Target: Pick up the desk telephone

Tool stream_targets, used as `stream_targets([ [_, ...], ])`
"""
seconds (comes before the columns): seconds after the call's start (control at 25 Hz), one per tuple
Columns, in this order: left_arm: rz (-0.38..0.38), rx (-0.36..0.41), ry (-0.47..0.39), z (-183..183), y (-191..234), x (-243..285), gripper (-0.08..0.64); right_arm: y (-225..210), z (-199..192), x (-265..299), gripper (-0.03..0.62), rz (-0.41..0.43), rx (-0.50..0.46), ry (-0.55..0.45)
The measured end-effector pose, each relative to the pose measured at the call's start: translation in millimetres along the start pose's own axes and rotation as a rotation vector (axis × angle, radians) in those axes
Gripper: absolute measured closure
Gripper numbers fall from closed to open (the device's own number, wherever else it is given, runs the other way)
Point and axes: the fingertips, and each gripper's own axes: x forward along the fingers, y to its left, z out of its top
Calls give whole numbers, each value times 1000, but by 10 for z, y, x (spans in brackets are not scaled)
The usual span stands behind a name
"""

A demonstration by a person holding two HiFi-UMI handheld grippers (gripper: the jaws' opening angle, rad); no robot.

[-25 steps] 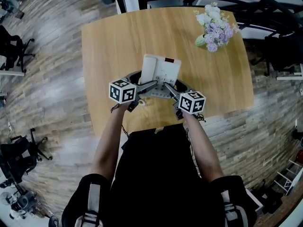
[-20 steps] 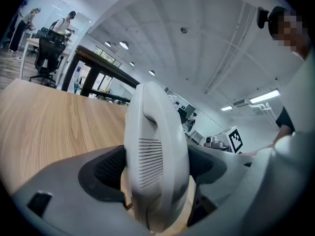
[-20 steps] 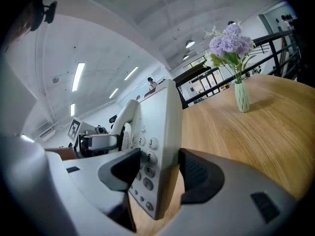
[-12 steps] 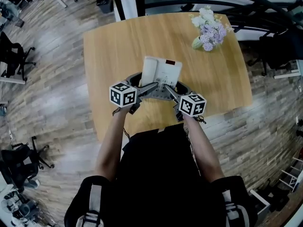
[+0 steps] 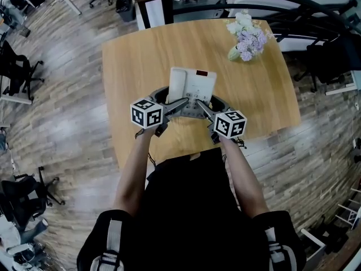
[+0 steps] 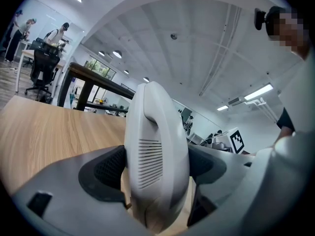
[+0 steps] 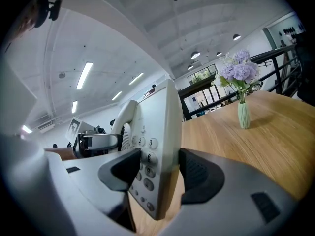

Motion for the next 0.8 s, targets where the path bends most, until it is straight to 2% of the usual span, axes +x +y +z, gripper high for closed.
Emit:
stream_targets([
  [0.28, 16, 23, -16, 115, 25, -87, 169, 80, 88, 68, 339, 22, -11, -19],
  [0.8, 43, 15, -32, 141, 66, -105, 169, 78, 135, 124, 337, 43, -40, 1],
])
